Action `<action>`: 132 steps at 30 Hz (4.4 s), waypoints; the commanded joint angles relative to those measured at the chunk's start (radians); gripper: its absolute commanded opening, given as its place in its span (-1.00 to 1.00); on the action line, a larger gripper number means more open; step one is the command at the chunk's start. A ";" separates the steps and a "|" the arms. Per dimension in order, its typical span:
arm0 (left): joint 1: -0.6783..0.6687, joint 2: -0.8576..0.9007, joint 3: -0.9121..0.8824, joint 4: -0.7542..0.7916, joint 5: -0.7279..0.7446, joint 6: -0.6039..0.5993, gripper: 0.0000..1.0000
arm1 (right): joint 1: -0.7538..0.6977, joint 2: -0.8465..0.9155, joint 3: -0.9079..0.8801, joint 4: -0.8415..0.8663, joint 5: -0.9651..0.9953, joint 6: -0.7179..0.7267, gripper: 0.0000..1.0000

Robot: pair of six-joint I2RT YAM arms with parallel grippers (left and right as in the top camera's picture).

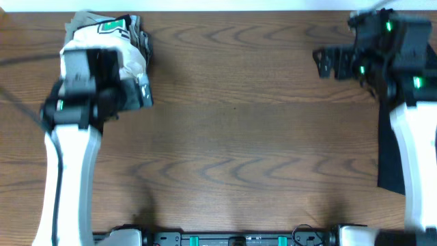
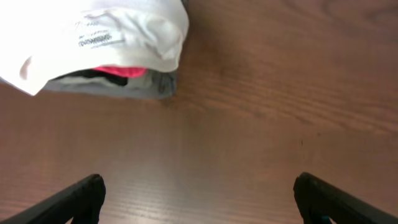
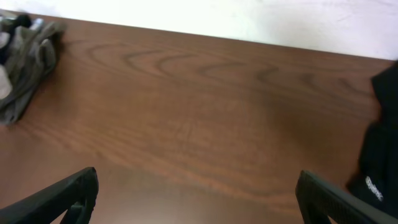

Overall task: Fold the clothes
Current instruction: 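Reach the right gripper to the black polo shirt collar and grasp it, then drag the black shirt leftward onto the table center with the right gripper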

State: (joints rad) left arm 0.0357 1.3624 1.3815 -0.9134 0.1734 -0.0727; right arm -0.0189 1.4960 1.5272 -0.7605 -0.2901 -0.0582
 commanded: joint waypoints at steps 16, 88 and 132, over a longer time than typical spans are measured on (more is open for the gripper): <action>-0.050 0.410 0.126 -0.006 0.055 0.012 0.96 | -0.285 0.356 0.117 0.185 0.257 -0.018 0.78; -0.219 0.422 0.126 0.086 0.054 0.079 0.97 | -0.663 0.786 0.116 0.472 0.124 -0.096 -0.98; -0.002 0.154 0.128 -0.036 0.051 0.123 0.99 | 0.439 0.566 0.117 0.546 -0.009 0.261 -0.98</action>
State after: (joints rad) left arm 0.0288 1.5162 1.4895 -0.9390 0.2256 0.0090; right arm 0.3862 2.0159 1.6390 -0.2226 -0.3214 0.1543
